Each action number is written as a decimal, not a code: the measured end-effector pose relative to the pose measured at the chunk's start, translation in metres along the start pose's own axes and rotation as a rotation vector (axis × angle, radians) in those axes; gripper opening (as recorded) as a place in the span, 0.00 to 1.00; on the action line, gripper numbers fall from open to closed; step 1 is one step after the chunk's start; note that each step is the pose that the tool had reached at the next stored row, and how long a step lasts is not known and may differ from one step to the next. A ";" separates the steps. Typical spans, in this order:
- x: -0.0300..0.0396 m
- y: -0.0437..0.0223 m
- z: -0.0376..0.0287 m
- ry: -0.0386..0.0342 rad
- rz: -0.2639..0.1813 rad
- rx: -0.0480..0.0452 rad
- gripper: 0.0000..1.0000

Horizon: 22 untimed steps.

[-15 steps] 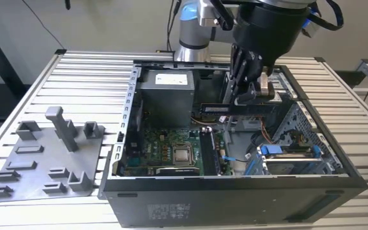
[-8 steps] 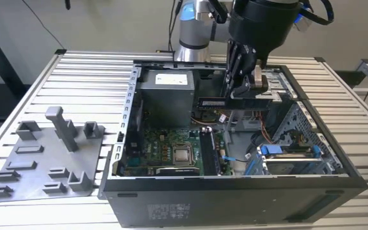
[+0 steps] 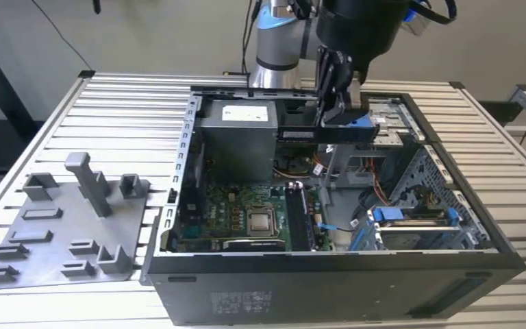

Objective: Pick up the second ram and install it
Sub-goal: 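Pick up the second ram and move it above second insertion slot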

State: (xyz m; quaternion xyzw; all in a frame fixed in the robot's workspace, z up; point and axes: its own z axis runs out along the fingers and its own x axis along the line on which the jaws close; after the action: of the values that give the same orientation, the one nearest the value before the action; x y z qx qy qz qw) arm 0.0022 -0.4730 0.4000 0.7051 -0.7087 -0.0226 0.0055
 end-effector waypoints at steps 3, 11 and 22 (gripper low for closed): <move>-0.0095 0.0007 0.0003 0.0000 0.000 0.0000 0.14; -0.0367 0.0023 0.0013 -0.0001 0.000 0.0000 0.14; -0.0499 0.0023 0.0017 -0.0001 0.000 0.0000 0.14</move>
State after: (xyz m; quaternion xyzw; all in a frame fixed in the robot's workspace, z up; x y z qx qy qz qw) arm 0.0001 -0.4230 0.3995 0.7051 -0.7087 -0.0226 0.0054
